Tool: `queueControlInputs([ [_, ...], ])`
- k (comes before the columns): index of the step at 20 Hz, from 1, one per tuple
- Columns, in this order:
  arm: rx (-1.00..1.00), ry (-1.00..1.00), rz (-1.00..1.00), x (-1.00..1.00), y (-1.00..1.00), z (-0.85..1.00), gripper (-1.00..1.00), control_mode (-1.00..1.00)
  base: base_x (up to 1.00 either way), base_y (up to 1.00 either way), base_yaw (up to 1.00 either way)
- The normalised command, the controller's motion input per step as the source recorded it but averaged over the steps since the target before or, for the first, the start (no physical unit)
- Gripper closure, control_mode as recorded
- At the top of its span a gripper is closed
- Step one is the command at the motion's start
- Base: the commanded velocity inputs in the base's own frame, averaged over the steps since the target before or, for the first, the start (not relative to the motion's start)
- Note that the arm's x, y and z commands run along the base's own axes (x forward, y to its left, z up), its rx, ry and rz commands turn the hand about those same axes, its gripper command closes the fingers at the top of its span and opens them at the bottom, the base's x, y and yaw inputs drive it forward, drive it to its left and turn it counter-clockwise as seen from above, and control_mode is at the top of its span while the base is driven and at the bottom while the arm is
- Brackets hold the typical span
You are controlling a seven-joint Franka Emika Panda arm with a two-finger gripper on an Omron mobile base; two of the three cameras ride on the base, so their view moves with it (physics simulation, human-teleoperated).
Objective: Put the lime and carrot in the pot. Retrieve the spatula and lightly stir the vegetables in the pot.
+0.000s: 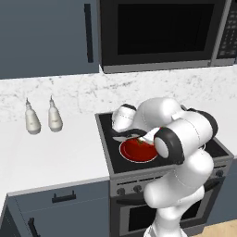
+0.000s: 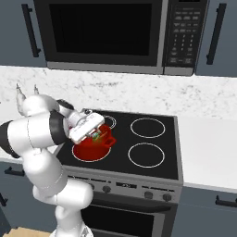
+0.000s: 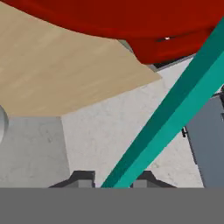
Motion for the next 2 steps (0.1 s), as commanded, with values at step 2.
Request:
queueControlInputs([
  [2, 0.00, 0.42, -0.06, -0.35, -0.08, 0.17, 1.00, -1.00, 0.00, 0.00, 0.00],
])
